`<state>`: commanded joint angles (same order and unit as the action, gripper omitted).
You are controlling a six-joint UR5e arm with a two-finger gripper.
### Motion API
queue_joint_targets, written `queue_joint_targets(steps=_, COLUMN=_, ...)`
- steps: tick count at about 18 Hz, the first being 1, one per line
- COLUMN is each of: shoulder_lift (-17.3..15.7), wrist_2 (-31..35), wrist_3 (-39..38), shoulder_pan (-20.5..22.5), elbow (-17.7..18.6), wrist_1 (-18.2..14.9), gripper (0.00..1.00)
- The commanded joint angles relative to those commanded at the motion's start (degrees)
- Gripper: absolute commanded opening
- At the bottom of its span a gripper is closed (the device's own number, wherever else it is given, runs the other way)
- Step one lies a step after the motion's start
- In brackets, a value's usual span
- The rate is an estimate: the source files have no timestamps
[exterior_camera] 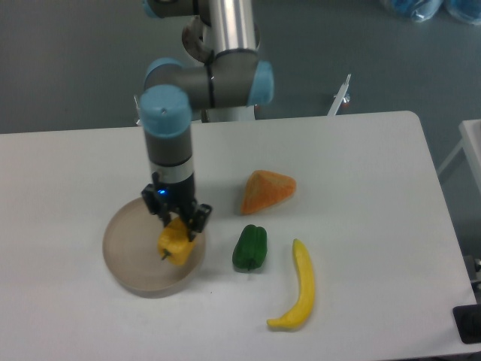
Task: Pick up the yellow pepper from the plate
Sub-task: 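Lift the yellow pepper off the plate and carry it sideways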
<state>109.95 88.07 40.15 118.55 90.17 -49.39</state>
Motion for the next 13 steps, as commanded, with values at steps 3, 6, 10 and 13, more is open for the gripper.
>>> queue_joint_targets(steps=3, shoulder_lift=-0.52, wrist_2=0.17, wrist_3=6.67, shoulder_pan=5.36, elbow=-0.09, wrist_1=-0.52, gripper=0.39)
queue_joint_targets(steps=6, shoulder_lift=-2.29, wrist_2=0.09, wrist_3=16.42, shoulder_pan=11.6, elbow=-0.35, wrist_1=-1.67, gripper=0.39)
queue_joint_targets(steps=10, shoulder_lift=-0.62, wrist_2=-0.17, wrist_3=24.0, shoulder_pan=16.97, elbow=-1.23, wrist_1=-1.67, gripper=0.39)
queue_joint_targets(steps=13, shoulder_lift=1.13, wrist_2=-0.26, wrist_3=25.33, shoulder_pan=18.21, elbow=-3.33, wrist_1=-1.67, gripper=0.39)
